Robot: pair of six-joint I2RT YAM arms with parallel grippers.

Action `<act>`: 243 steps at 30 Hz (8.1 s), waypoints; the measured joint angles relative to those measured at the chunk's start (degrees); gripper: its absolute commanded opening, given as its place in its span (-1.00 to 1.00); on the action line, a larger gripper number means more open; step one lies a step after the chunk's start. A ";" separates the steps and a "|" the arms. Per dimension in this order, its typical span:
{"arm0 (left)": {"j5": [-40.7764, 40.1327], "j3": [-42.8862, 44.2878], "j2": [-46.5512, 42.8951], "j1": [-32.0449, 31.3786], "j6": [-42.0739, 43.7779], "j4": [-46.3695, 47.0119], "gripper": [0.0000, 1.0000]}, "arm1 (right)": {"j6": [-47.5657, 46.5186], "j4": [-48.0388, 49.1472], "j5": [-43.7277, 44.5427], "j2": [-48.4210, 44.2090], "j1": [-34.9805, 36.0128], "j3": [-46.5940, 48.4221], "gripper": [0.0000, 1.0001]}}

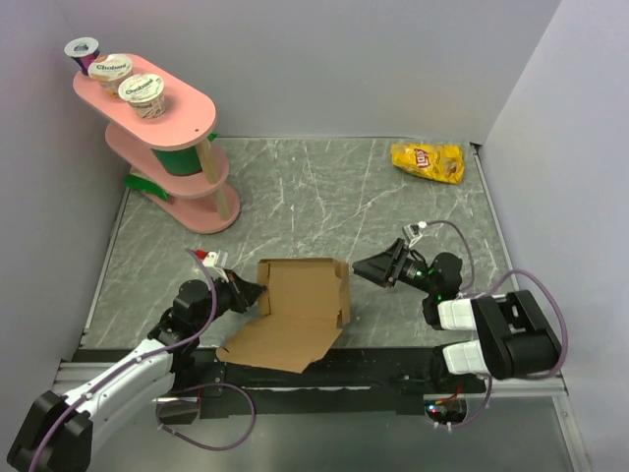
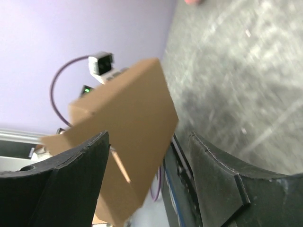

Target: Fold the paper box

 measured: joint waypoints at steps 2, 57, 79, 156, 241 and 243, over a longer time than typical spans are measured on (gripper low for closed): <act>0.22 0.00 0.09 0.04 0.00 -0.20 -0.98 | 0.20 0.35 0.74 -2.99 0.02 0.07 0.48; 0.17 0.00 2.32 0.09 0.68 -1.79 -0.98 | -32.04 -52.43 28.57 -21.07 25.75 16.59 0.11; -2.89 0.00 1.70 0.07 1.99 -4.33 -0.98 | -36.68 -70.55 47.25 -8.63 32.35 26.75 0.06; -26.03 10.71 13.53 -19.80 24.37 7.28 -0.98 | -34.82 -62.12 78.93 -8.81 33.16 22.01 -0.65; -21.18 2.93 7.17 -11.19 5.75 1.62 -0.98 | -32.37 -52.54 37.11 -16.02 25.49 9.33 -0.09; -21.18 2.91 6.84 -11.19 5.77 1.64 -0.98 | -32.44 -54.34 39.15 -16.02 26.14 10.29 -0.14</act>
